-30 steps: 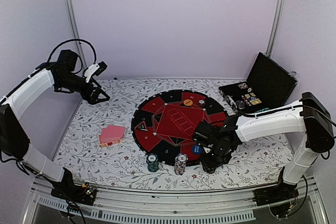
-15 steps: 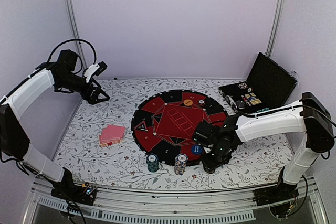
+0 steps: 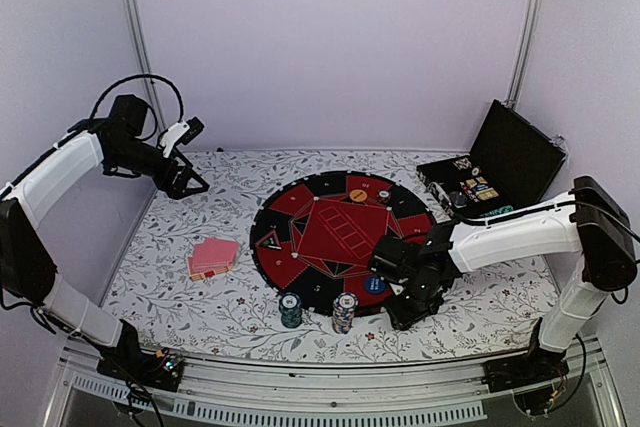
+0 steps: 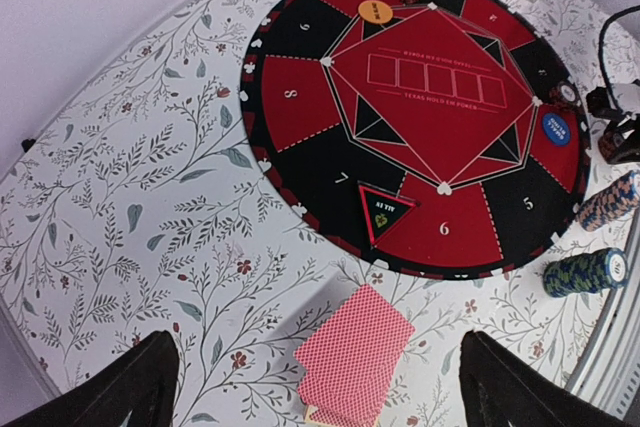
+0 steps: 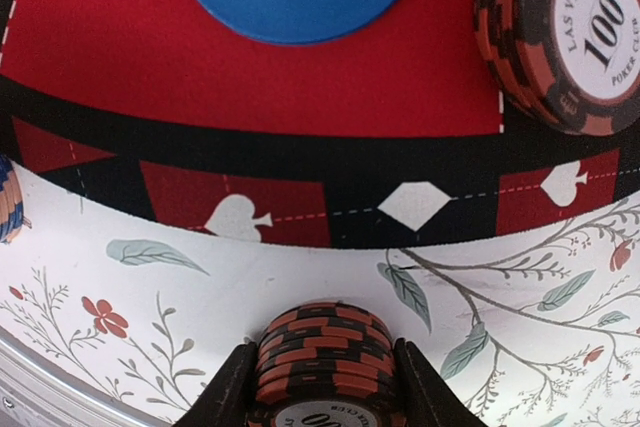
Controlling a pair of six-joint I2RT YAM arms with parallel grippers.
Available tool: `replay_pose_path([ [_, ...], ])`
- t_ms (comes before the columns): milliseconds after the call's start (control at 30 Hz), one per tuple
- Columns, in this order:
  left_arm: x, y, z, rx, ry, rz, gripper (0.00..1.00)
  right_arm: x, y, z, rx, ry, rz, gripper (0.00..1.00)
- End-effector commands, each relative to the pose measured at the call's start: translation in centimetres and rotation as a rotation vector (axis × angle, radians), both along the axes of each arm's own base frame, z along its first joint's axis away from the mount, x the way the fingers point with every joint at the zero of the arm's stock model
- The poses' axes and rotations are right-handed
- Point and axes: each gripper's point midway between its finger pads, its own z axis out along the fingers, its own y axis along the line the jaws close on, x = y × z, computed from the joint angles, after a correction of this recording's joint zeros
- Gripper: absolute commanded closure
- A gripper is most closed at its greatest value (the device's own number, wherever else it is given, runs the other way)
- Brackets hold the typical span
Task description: Distribute texas hold em gaming equipment
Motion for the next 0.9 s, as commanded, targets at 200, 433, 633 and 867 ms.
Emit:
replay_pose_path([
  [200, -0.2, -0.6, 1.0, -0.014, -0.021, -0.023, 0.00, 0.4, 0.3, 1.6, 0.001, -0.024, 0.015, 0.53],
  [433, -0.2, -0.5, 1.0, -0.008, -0.024, -0.022, 0.00, 0.4, 0.5, 1.4, 0.001, -0.019, 0.021, 0.51],
  [633, -0.2, -0.5, 1.0, -0.009, -0.025, -0.023, 0.00, 0.4, 0.3, 1.4, -0.006, -0.023, 0.021, 0.56],
  [867, -0.1, -0.6, 1.1, -0.012, -0.026, -0.023, 0.00, 0.6, 0.3, 2.1, -0.010, -0.035, 0.016, 0.79],
])
